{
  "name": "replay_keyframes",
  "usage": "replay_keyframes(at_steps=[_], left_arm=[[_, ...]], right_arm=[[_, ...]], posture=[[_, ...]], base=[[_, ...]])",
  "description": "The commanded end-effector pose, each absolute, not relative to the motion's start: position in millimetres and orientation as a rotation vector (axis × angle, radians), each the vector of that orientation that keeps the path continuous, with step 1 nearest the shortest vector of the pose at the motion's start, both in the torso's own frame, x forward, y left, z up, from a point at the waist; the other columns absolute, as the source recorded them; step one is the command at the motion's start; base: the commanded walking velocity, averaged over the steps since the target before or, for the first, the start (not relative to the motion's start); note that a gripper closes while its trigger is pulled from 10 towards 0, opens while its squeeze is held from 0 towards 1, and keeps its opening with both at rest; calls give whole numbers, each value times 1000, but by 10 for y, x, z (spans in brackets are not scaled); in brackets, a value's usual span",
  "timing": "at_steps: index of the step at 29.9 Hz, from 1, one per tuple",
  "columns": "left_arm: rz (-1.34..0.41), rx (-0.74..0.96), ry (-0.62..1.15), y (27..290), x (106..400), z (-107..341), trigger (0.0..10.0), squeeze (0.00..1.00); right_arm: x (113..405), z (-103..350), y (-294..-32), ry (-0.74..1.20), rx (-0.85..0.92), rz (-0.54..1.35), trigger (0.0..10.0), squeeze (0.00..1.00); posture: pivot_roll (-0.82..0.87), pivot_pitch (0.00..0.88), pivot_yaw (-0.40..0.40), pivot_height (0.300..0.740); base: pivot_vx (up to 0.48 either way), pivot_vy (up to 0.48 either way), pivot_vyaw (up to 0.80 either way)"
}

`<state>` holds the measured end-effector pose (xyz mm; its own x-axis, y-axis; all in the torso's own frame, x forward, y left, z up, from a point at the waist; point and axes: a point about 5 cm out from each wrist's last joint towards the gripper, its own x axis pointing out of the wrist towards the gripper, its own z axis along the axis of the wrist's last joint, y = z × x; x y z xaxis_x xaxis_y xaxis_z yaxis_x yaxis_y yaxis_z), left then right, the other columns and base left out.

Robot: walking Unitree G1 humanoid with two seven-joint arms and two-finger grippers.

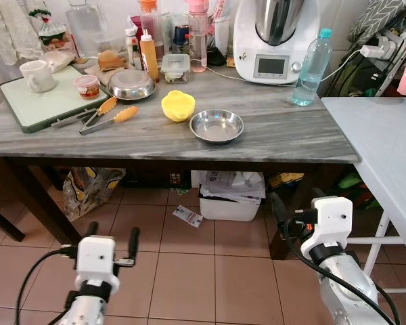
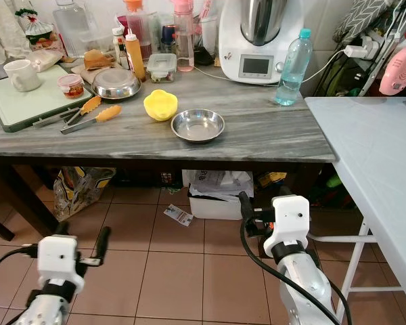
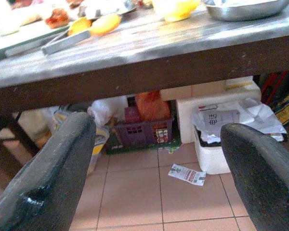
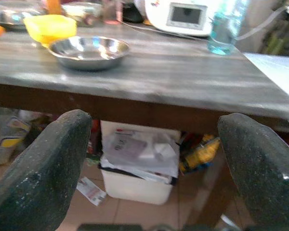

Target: Setting the table

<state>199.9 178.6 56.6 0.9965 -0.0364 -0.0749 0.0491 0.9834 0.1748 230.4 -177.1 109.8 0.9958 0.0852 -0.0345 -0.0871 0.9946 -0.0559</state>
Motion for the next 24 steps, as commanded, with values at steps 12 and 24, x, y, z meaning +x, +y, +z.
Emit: replay_keyframes(at_steps=[12, 24], left_arm=[[-122, 276, 36, 1778, 2286, 625, 10000, 0], [-74, 267, 19, 1690, 2464, 708, 10000, 0]], right_arm=[[2331, 1051, -1783, 37, -68, 61, 10000, 0], [2446, 1119, -1711, 14, -85, 123, 10000, 0]], posture=[[-101, 0, 51, 740], [-89, 0, 2, 740]], base=[[0, 0, -253], [0, 0, 0]])
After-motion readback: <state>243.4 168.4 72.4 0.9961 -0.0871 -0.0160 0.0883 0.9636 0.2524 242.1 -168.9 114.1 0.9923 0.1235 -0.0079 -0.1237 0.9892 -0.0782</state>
